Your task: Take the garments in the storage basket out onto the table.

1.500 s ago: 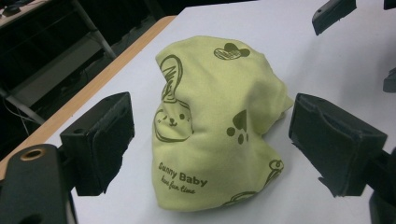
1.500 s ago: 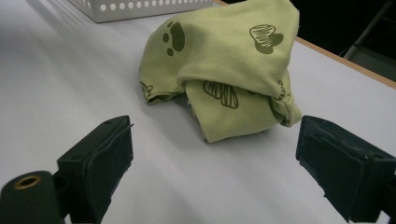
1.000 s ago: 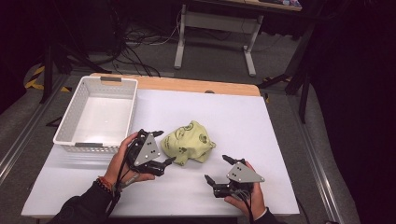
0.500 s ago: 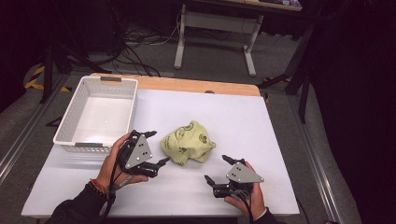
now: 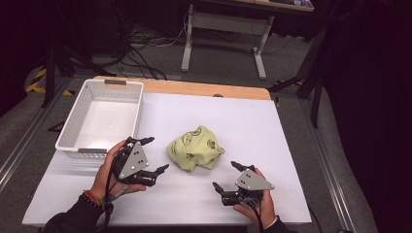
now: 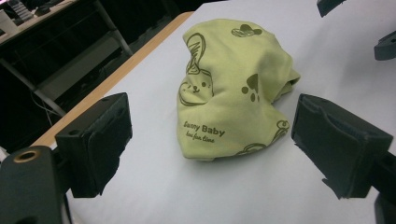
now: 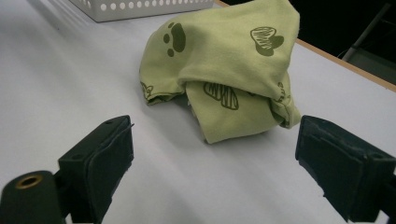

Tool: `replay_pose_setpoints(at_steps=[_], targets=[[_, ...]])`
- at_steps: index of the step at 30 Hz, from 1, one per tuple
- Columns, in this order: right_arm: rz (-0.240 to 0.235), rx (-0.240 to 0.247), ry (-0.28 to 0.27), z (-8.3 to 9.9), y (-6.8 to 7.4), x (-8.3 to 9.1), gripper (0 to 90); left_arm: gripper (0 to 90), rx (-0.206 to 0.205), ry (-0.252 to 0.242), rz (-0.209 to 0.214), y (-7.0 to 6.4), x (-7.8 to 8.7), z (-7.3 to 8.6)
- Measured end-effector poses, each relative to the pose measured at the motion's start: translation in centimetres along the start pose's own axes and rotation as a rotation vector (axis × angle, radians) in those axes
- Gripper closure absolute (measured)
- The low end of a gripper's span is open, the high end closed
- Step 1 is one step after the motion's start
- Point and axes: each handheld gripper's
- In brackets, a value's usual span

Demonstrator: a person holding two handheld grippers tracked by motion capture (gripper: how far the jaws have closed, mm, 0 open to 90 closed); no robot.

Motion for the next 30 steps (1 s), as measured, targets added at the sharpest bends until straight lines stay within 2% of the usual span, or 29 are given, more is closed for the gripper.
replay_pose_setpoints(at_steps=[18, 25, 29, 30], targets=[[0.002, 0.001, -0.002, 0.0, 0.0, 0.0, 12.4, 13.1, 0.017, 0.003, -0.044, 0.7, 2.0, 1.8], [0.003, 0.0, 0.001, 0.0, 0.0, -0.1, 12.5, 12.5, 0.026, 0.022, -0.072, 0.7, 2.6, 3.1], [0.002, -0.003, 0.003, 0.0, 0.1, -0.2, 12.5, 11.4, 0.038, 0.04, -0.083, 0.9, 3.1, 3.9], [0.002, -0.002, 0.003, 0.0, 0.1, -0.2, 12.5, 11.0, 0.052, 0.045, -0.088, 1.1, 3.4, 4.4]])
Point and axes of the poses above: each handheld gripper's, and its own axes: x roughly backward along the jaws, z roughly out of its underside, y roughly to its left, and after that the axes turned 7 degrees about -z, right-handed
